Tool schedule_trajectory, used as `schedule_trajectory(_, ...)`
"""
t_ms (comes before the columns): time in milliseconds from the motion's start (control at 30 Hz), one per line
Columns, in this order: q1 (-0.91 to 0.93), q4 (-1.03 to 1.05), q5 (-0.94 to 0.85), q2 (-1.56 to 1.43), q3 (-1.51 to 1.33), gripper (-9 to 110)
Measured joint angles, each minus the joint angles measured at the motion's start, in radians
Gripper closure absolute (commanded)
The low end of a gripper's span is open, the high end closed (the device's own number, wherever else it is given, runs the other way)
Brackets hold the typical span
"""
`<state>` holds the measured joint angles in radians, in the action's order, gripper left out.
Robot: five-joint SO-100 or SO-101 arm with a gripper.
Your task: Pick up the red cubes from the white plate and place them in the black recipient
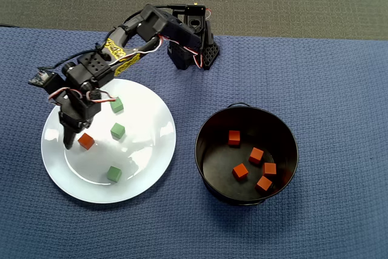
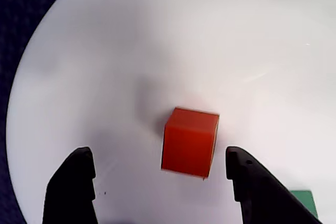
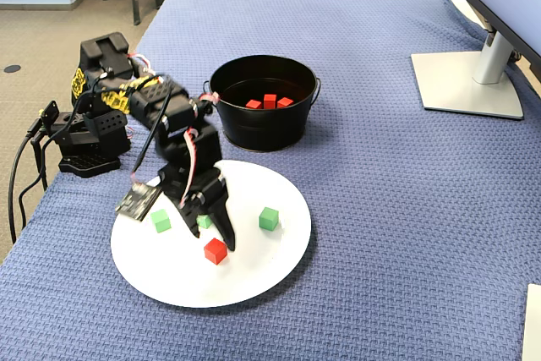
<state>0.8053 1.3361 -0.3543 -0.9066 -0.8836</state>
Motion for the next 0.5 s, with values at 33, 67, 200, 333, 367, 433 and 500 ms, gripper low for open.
schedule_trajectory(33,0.003,0.000,0.003,0.011,0.006,76)
schedule_trajectory(67,0.008,0.000,0.005,0.020,0.015,76)
schedule_trajectory(200,0.000,0.000,0.005,0.071,0.051,76)
schedule_trajectory(333,0.005,0.000,0.005,0.104,0.086,76)
schedule_trajectory(367,0.006,0.000,0.005,0.107,0.092,76)
schedule_trajectory(433,0.006,0.000,0.005,0.112,0.103,76)
schedule_trajectory(500,0.005,0.000,0.005,0.118,0.109,76)
